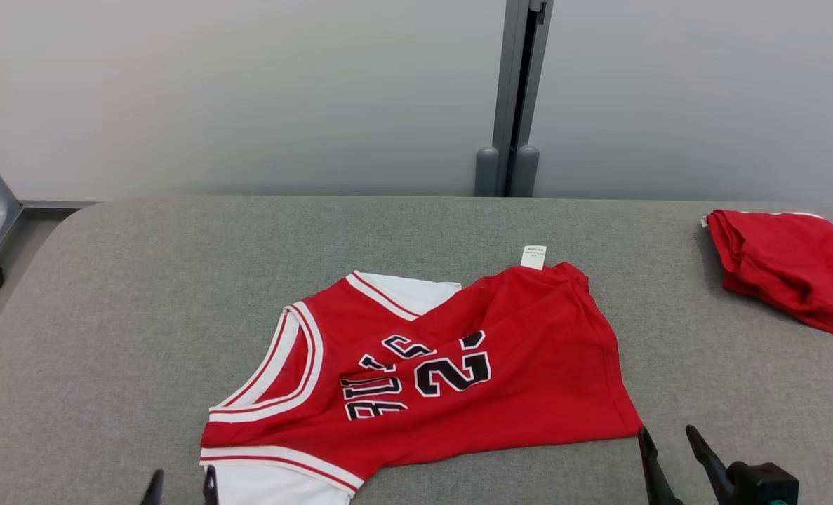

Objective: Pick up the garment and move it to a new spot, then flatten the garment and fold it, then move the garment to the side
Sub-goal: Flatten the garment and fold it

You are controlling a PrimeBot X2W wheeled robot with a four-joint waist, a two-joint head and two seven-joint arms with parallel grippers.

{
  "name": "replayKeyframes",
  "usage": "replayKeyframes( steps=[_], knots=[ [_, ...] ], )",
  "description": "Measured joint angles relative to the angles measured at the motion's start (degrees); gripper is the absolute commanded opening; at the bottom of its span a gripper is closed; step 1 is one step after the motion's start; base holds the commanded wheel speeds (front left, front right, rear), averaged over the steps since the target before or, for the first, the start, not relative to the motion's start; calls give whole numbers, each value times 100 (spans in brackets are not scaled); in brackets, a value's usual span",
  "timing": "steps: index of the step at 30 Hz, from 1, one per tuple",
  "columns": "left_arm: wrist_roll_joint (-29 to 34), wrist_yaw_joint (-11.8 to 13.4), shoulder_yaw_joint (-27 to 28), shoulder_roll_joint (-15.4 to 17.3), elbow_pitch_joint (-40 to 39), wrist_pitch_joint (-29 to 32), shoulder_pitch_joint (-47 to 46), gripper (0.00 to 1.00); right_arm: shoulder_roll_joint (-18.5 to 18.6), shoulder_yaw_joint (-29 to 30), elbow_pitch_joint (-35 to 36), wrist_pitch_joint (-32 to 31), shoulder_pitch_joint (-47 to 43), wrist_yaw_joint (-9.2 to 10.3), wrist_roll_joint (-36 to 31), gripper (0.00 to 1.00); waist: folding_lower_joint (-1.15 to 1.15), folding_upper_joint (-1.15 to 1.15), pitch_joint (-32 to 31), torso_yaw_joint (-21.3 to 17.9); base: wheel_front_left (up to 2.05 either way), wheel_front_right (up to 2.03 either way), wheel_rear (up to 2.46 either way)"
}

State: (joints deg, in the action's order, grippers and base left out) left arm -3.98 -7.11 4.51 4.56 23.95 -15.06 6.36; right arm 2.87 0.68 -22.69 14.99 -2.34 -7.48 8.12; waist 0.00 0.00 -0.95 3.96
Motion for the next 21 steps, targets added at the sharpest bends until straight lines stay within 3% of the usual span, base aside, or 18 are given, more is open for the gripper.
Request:
replayKeyframes(
  steps=[8, 21],
  knots=[
    [-181, -33, -725, 87, 571, 1, 397, 100, -2, 109, -686, 0, 426, 0, -201, 100, 0, 0, 34, 101, 0, 0, 0],
    [-616, -33, -1152, 179, 1189, -19, 115, 100, -3, 125, -1885, 0, 1155, 0, -245, 100, 0, 0, 253, 197, 0, 0, 0]
  ],
)
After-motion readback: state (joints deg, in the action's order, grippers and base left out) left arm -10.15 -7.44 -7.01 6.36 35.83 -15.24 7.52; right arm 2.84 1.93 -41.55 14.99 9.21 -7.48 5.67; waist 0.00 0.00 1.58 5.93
